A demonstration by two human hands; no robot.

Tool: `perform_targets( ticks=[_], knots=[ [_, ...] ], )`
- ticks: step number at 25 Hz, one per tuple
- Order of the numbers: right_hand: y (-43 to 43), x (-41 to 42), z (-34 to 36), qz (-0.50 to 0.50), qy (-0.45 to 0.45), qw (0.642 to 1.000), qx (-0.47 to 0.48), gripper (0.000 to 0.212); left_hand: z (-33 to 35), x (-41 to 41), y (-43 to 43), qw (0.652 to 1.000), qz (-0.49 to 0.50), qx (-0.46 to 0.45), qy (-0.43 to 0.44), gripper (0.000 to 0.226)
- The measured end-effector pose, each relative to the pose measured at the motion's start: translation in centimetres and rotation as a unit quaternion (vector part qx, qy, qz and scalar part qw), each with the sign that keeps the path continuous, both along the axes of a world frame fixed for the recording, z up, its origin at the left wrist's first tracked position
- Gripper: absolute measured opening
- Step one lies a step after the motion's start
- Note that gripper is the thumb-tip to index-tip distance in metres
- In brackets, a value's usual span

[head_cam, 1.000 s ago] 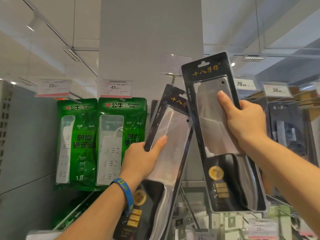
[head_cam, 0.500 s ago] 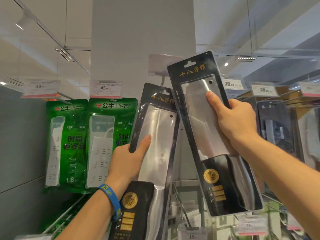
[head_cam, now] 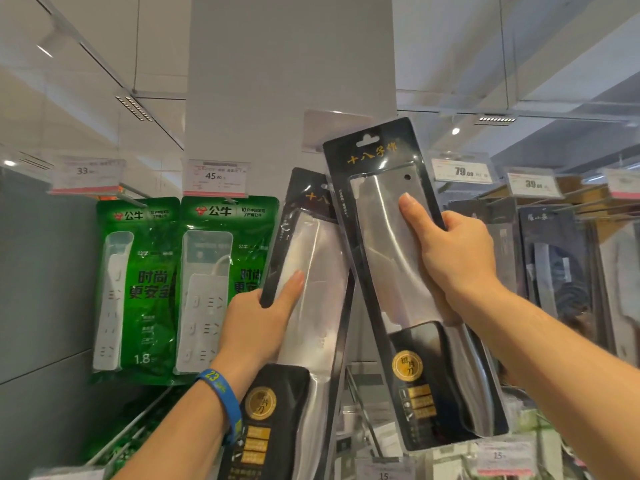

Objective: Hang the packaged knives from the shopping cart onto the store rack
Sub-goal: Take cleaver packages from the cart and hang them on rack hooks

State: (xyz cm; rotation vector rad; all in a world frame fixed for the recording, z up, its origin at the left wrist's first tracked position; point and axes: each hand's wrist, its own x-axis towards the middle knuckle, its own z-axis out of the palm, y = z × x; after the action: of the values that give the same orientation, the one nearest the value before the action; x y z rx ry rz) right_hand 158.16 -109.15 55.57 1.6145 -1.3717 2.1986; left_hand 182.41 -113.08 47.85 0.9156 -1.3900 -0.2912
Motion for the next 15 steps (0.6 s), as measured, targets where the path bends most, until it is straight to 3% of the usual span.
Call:
perform_targets(
  ticks=[4,9,15],
  knots=[
    [0.1,-0.1,-0.7,-0.011,0.001,1.0,0.002,0.067,-0.3,0.1,-0.3,1.0,-0.003,0.024,0.02,0.078],
    [0.6,-0.4,-0.9,-0.009,0.005,1.0,0.009,0.066,-0.5,0.4,-0.1,0.998,-0.032,0.036,0.051,0.065],
    [0.7,-0.5,-0.3,0.0,0.022,0.999,0.026,0.068,-0.6,1.6,-1.0,0.993,-0.017,0.045,0.109,0.074]
  ],
)
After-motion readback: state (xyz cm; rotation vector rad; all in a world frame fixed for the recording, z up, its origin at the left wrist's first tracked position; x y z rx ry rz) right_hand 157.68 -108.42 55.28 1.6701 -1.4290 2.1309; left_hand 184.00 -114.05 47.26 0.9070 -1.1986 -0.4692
